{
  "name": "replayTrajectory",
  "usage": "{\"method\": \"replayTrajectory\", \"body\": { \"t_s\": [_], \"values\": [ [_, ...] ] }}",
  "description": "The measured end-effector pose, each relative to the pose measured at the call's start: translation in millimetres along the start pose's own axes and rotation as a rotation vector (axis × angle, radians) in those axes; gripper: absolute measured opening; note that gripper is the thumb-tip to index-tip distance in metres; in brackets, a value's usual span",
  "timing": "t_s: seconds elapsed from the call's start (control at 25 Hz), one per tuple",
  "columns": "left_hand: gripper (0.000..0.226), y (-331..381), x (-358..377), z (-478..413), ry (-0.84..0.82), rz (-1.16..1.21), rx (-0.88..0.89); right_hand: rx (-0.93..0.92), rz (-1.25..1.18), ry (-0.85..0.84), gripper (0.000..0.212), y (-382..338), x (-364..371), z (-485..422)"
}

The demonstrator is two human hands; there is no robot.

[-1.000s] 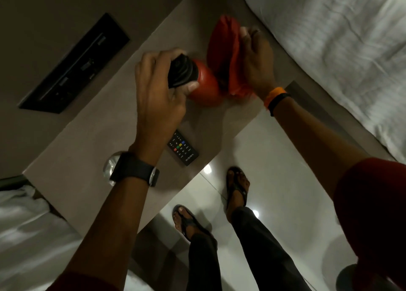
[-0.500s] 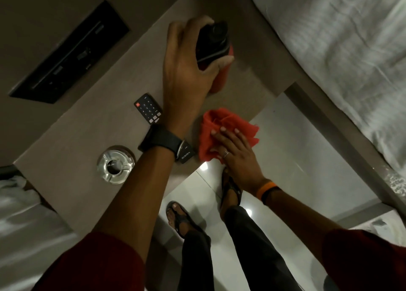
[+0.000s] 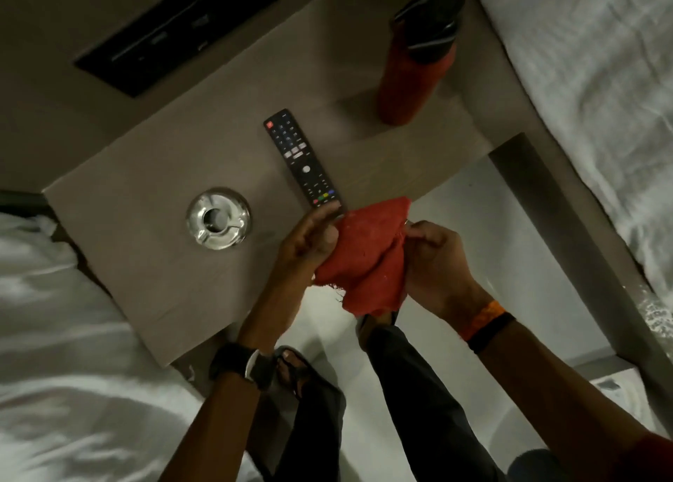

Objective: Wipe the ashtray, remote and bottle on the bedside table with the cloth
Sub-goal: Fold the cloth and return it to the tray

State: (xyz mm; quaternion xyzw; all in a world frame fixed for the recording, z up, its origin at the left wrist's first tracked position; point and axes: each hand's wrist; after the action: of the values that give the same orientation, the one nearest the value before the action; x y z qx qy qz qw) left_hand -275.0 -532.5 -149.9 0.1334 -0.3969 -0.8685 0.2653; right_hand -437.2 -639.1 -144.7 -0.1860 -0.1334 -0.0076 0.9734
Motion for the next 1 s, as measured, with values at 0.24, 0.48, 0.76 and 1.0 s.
{"method": "replayTrajectory", "body": {
  "t_s": [0.24,0.48,0.76,1.0],
  "values": [
    [0.062,-7.4,-99.3,98.1,0.426,0.067,0.078,-0.004,-0.024,-0.312,0.038,85.6,106.6,50.4],
    [0.014,6.0,-261.0,223.6,0.868,0.210,0.372,-0.410,0.771,-0.418,0.057,204.8,246.3,140.3],
    [0.061,-31.1,-443.1,306.9,1.108,0.382,0.370,-0.667,0.878,-0.715,0.076,321.5,389.8,205.5],
    [0.068,-78.2,-484.8,267.2,1.208,-0.041,0.087,-1.708,1.909,-0.530,0.049,388.4,447.6,181.5]
  ]
}}
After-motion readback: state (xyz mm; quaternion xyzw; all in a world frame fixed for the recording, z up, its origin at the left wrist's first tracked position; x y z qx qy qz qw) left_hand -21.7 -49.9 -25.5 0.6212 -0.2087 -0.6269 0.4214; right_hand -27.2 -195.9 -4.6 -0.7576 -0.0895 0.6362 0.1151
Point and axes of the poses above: each hand's wrist, its own z-axis away from the middle knuckle, its own x-axis out of the palm, y = z × x, and after that the axes turned 13 degrees about y, right-handed
